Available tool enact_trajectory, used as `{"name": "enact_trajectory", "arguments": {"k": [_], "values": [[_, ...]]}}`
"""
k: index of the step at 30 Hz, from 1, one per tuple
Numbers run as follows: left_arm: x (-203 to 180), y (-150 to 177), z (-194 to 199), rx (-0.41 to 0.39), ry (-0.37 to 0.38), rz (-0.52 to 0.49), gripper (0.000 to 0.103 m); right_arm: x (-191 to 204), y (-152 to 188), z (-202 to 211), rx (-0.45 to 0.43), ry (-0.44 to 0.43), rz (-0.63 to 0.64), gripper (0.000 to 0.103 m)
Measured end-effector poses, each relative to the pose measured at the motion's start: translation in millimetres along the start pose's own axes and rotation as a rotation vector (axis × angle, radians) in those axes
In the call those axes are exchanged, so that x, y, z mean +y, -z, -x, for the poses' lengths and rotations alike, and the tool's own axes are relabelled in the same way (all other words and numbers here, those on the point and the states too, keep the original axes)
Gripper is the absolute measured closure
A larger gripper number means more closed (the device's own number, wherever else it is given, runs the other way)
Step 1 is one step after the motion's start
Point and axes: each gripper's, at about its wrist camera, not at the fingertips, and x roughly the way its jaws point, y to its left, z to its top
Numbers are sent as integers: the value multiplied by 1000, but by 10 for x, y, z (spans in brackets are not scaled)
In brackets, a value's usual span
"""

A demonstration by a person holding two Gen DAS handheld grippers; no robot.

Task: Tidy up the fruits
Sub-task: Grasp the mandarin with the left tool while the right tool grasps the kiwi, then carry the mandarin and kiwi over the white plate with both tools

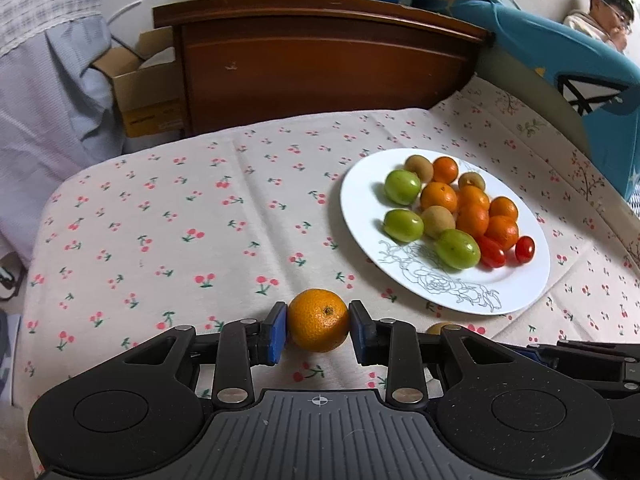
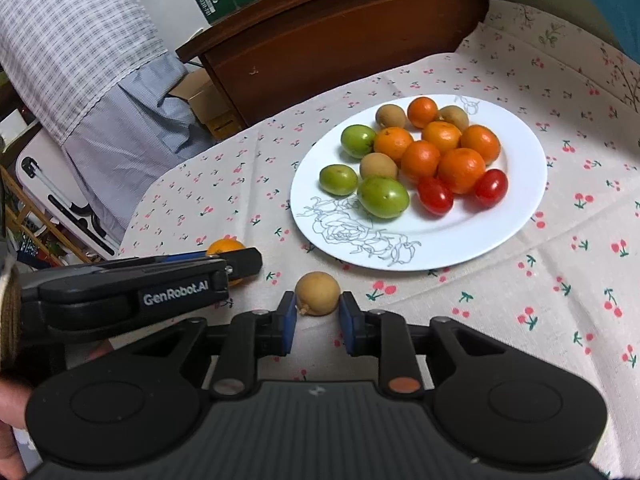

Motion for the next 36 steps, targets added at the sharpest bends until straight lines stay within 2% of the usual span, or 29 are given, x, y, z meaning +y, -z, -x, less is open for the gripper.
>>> {"name": "enact_trajectory", "arguments": {"k": [8, 15, 22, 26, 36], "values": [[-2, -81, 160, -45, 5, 21, 73, -4, -119, 238, -44, -5, -5, 80], [-132, -234, 368, -111, 51, -5, 73, -88, -363, 591, -123, 4, -7, 80], [-253, -424, 443, -150, 90, -45, 73, -279, -615, 814, -163, 19, -8, 80], [-298, -467, 370, -131, 104, -56, 73, -420, -726, 836, -164, 27, -40, 80], [-413, -408, 64, -19, 139, -71, 73, -669, -931, 664, -147, 53, -96, 80]]}}
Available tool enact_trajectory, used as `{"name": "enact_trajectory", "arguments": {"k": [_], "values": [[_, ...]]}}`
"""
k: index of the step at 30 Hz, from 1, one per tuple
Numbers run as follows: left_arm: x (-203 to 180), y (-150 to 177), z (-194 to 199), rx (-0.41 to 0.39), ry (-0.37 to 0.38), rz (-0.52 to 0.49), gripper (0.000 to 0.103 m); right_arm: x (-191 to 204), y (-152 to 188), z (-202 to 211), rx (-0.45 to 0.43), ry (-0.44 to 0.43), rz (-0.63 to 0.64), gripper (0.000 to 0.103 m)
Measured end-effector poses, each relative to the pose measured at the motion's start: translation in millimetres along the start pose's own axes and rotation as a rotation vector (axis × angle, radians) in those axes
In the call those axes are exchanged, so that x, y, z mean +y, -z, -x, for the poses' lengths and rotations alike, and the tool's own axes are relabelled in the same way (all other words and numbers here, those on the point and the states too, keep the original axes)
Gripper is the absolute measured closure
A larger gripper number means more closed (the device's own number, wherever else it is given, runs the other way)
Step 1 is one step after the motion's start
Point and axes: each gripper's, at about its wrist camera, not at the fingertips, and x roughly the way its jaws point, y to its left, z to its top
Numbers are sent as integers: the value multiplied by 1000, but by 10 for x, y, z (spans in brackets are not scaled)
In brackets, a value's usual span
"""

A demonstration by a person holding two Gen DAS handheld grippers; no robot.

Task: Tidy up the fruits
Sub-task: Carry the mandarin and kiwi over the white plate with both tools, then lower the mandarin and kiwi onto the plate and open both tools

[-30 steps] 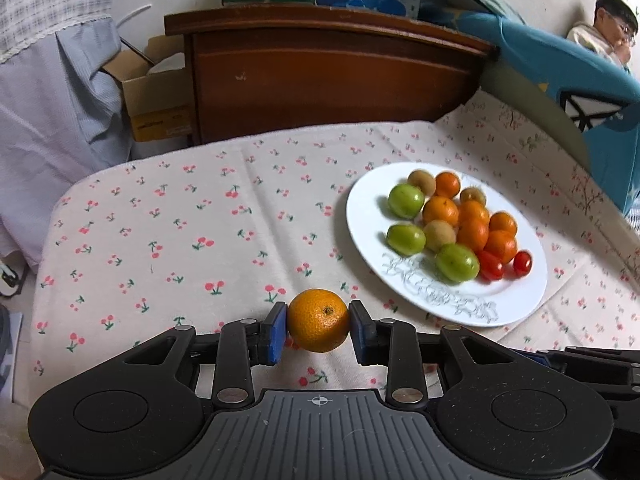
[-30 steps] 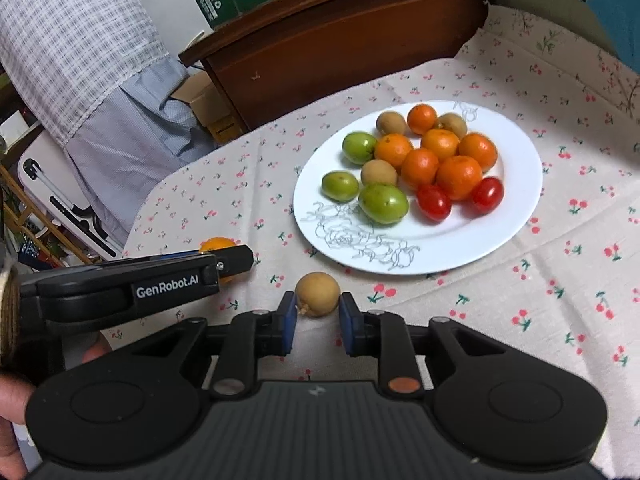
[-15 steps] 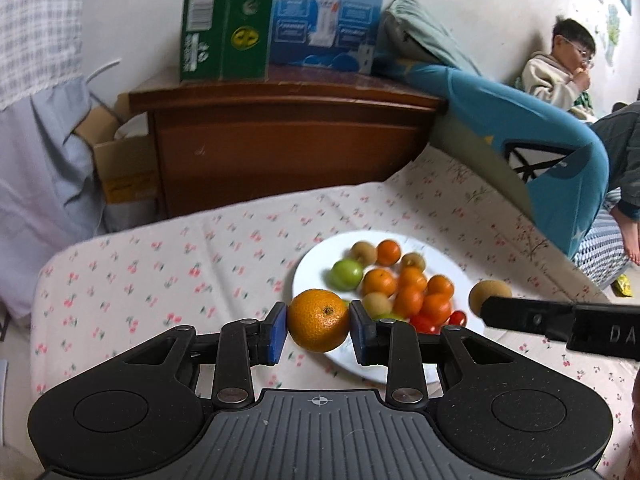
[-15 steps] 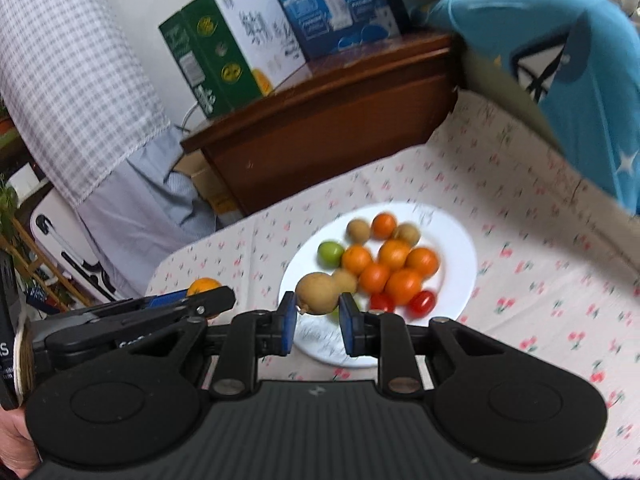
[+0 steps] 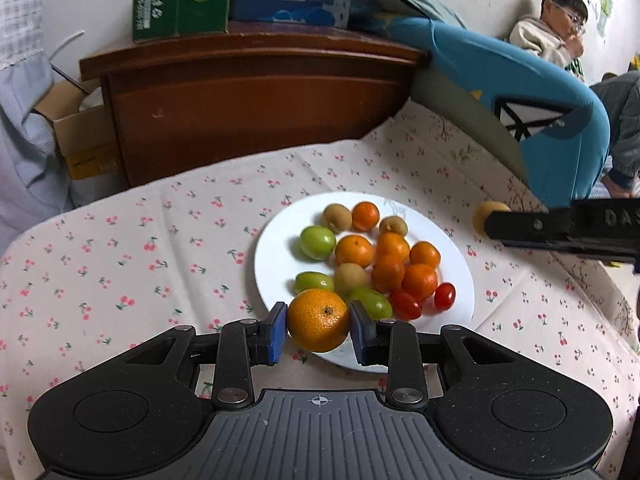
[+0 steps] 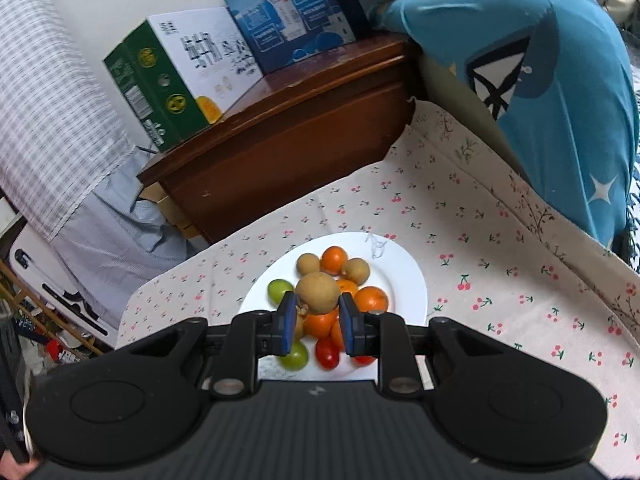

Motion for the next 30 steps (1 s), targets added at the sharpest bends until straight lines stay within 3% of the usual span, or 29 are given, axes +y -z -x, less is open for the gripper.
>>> {"name": "enact_trajectory", "arguments": {"k": [18, 30], "values": [[-48, -32, -414, 73, 3, 17, 73, -270, -151, -659, 60, 65, -62, 80], [-153, -125, -465, 38, 29, -2, 72, -289, -161, -883, 78, 78, -82, 77]]}}
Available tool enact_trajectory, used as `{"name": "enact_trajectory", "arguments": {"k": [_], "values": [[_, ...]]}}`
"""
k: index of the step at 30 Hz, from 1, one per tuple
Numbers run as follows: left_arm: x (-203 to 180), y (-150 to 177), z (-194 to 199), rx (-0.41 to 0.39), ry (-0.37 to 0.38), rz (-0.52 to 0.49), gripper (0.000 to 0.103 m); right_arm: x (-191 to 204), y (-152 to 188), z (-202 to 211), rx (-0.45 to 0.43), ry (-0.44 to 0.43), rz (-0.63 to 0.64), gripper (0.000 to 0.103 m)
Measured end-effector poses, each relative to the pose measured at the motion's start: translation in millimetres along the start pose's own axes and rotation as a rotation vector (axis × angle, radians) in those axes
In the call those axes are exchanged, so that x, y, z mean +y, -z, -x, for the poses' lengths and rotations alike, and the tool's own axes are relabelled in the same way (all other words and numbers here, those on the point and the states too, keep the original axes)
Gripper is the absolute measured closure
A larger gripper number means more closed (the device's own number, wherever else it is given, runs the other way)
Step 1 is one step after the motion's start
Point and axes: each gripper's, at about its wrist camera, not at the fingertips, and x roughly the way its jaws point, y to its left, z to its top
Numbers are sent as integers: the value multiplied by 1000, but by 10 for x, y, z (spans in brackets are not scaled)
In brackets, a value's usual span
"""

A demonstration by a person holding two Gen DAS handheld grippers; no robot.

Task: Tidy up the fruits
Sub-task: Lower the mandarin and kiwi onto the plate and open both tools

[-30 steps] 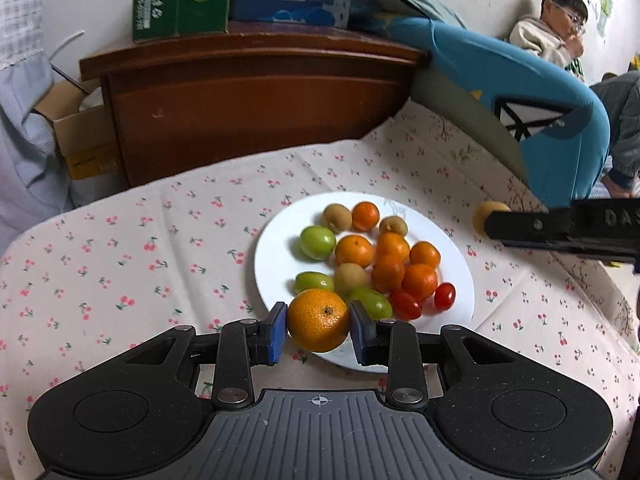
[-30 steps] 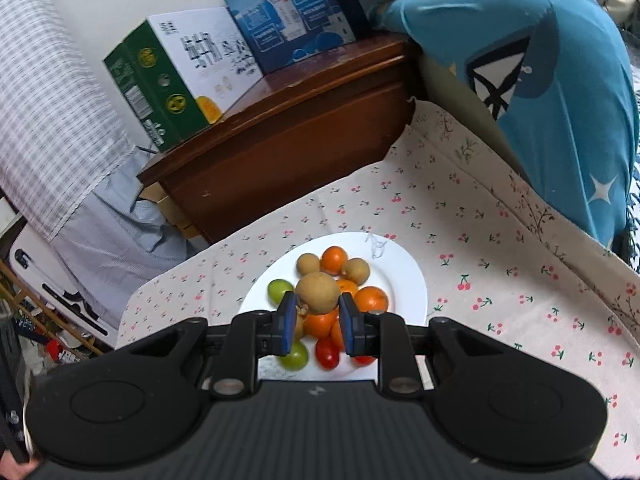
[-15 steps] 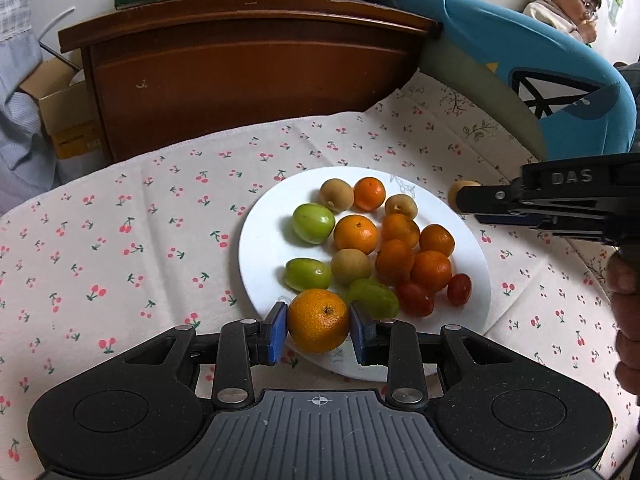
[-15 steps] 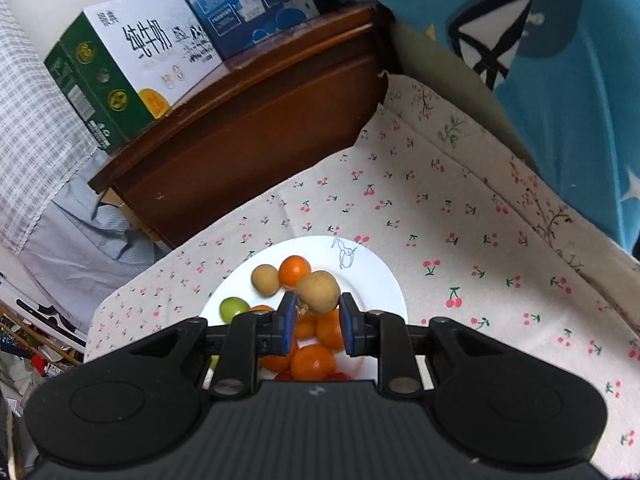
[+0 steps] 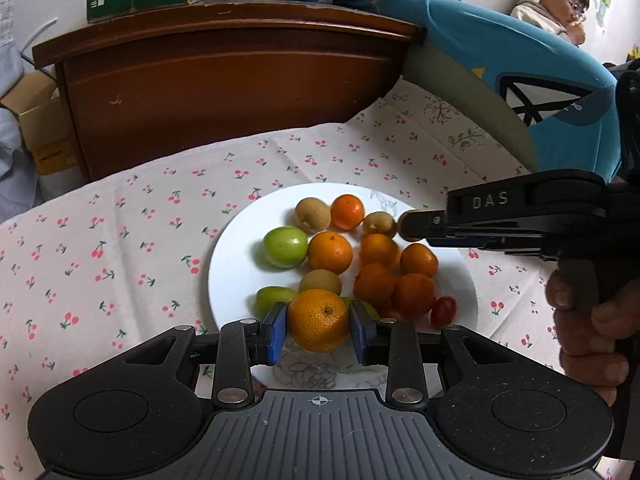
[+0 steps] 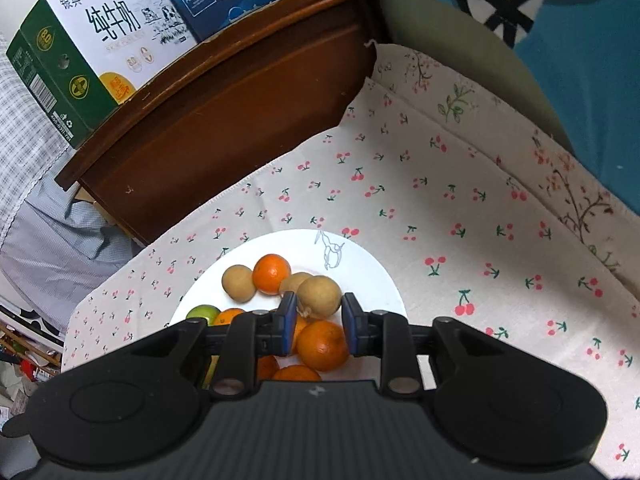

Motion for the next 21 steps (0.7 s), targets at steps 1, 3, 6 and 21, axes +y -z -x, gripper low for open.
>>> {"name": "enact_trajectory", "arguments": {"k": [1, 3, 6, 21], "values": [[-5, -4, 17, -8, 5, 3, 72, -1, -4, 9, 0, -3, -6, 77], [-14, -26, 58, -27, 11, 0, 71, -5, -19, 38, -3, -18, -20, 77], [-16, -62, 105, -46, 19, -1, 71, 9, -44, 95, -15, -24, -28, 76], [142, -45, 314, -46, -13, 55, 69, 159, 83, 437, -36, -23, 15, 70]]}}
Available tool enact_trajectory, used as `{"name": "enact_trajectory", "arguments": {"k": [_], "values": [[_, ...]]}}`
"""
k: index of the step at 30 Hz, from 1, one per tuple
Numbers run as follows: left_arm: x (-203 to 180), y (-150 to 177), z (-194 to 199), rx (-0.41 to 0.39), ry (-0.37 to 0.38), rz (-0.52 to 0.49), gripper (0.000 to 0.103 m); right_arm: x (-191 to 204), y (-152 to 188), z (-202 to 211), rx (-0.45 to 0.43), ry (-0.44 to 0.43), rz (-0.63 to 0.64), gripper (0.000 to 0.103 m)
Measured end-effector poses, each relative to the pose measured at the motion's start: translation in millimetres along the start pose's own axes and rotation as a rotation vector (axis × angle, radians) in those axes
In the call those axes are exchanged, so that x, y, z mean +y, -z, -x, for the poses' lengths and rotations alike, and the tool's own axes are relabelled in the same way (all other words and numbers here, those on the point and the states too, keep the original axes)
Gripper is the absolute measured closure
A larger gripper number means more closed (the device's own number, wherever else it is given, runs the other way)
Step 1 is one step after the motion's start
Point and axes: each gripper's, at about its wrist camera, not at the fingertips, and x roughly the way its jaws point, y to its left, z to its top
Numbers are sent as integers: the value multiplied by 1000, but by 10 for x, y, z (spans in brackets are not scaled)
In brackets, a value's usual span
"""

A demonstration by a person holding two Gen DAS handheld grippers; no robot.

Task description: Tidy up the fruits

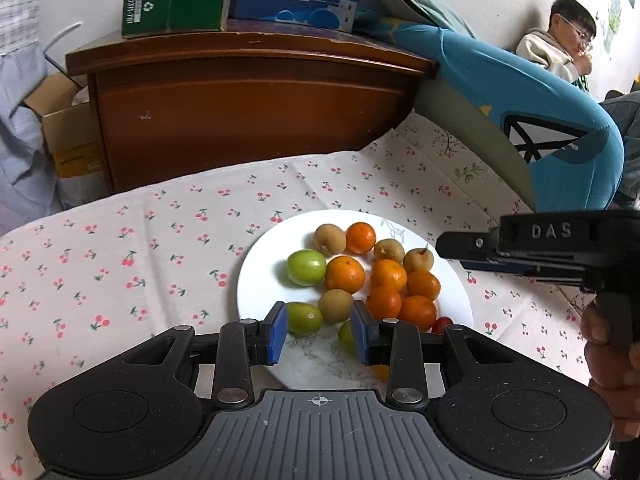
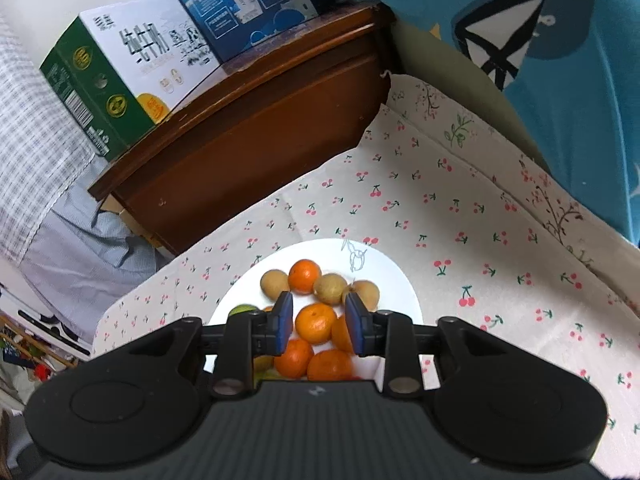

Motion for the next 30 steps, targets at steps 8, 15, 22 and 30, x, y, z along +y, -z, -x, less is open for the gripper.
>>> {"name": "enact_trajectory", "arguments": {"k": [8, 15, 22, 30], "values": [[-10, 95, 145, 32, -49, 5, 51, 131, 261, 218, 38, 55, 53, 65], [18, 175, 392, 0, -105, 14, 23, 221, 609, 395, 108, 166, 93, 49], [43, 281, 368, 75, -143, 38, 21, 285, 690, 503, 134, 173, 117, 39], [-23, 201, 448, 88, -168, 6, 14, 232, 687, 550, 125, 219, 75, 33]]}}
